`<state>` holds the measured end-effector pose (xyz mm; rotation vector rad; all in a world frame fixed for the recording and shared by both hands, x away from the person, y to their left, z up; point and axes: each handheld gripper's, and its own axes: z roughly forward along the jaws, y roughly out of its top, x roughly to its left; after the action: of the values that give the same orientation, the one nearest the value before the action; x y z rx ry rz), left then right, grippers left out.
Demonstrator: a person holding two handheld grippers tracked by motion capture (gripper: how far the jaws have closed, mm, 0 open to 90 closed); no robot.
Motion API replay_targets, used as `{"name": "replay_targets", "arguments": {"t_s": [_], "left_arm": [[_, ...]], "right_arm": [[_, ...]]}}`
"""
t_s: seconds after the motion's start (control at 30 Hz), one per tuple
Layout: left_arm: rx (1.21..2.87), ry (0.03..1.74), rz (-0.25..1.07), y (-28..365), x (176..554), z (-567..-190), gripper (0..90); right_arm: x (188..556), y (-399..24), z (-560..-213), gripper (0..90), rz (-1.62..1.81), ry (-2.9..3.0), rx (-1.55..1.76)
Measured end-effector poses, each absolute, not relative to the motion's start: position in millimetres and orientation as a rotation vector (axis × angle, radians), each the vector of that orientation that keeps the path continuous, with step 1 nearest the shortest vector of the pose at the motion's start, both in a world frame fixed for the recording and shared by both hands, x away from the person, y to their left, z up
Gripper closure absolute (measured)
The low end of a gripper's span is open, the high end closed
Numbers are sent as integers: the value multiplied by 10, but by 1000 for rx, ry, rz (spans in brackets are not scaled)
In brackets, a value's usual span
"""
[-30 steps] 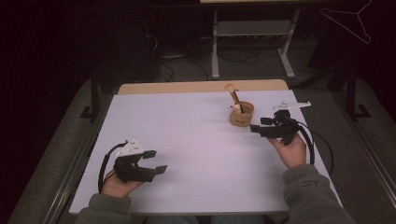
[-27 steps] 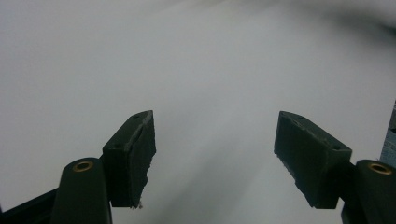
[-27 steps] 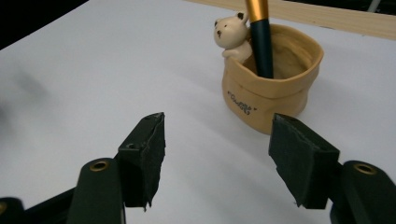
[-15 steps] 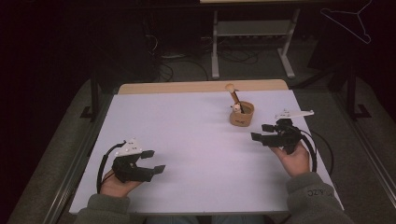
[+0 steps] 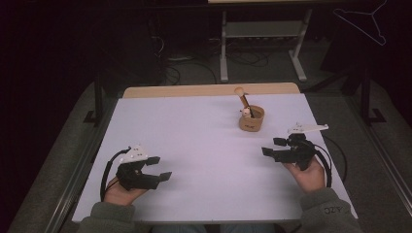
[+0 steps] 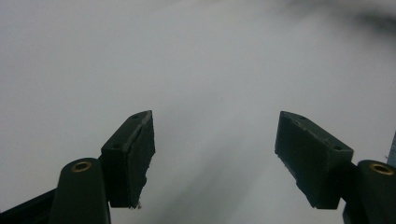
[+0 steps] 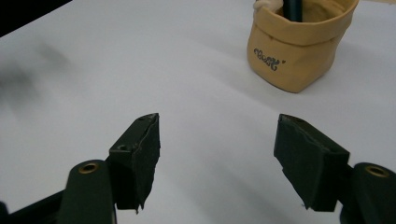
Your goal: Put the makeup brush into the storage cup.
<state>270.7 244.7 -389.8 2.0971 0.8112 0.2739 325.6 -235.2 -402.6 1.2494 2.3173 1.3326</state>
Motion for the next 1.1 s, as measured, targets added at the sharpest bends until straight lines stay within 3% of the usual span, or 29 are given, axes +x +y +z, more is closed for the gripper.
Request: {"name": "replay_targets", "arguments": {"t_s": [1.1], "left_arm": [[2106,851,308,2519,2717,-3931,275]], "right_arm": [[2900,-2335,-4135,217,1268,2354,1205]]}}
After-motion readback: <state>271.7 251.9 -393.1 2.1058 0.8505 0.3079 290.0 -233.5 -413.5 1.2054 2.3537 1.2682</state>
